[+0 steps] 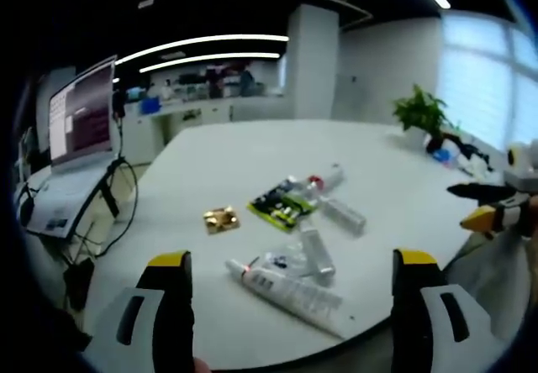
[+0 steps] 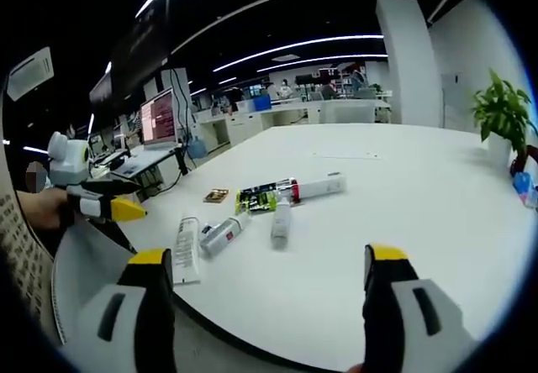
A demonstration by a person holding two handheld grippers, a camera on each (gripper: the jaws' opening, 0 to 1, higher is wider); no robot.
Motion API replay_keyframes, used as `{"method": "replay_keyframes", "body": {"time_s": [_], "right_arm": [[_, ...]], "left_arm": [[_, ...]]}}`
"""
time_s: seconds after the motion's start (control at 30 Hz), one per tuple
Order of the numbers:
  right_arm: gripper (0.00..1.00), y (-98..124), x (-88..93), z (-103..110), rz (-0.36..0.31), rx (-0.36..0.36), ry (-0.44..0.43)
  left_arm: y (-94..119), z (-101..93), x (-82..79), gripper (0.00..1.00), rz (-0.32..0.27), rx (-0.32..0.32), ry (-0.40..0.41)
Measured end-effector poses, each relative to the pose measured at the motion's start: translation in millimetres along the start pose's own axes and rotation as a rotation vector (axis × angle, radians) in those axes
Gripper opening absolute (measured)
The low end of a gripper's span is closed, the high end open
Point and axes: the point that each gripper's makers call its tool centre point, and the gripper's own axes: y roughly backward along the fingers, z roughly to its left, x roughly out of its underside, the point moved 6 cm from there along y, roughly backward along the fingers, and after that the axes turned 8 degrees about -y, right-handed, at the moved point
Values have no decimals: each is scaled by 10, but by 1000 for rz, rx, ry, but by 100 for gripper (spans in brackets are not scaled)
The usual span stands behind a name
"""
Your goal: Arrange the skincare products in the storage area until every visible bottle or jar stands upright without overlapping.
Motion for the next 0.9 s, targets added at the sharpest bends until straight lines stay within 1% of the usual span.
{"method": "replay_keyframes", "body": {"time_s": [0.5, 0.63, 0.67, 0.7, 0.77, 0.9], "right_arm": [[93, -9, 8, -3, 15, 1, -2], [92, -13, -1, 0, 18, -10, -31], [91, -15, -14, 11, 14, -25, -73], [89, -19, -44, 10, -10, -35, -102], [87, -16, -82, -14, -23, -41, -110], [87, -79, -115, -18, 1, -49, -81]], "left_arm": [[-13, -44, 15, 96, 14, 38, -25], [-13, -39, 18, 95, 15, 38, -28], [-14, -38, 19, 95, 15, 40, -27], [-14, -37, 20, 95, 17, 42, -28], [-17, -40, 24, 95, 20, 47, -27], [-26, -56, 28, 94, 27, 55, -41]]}}
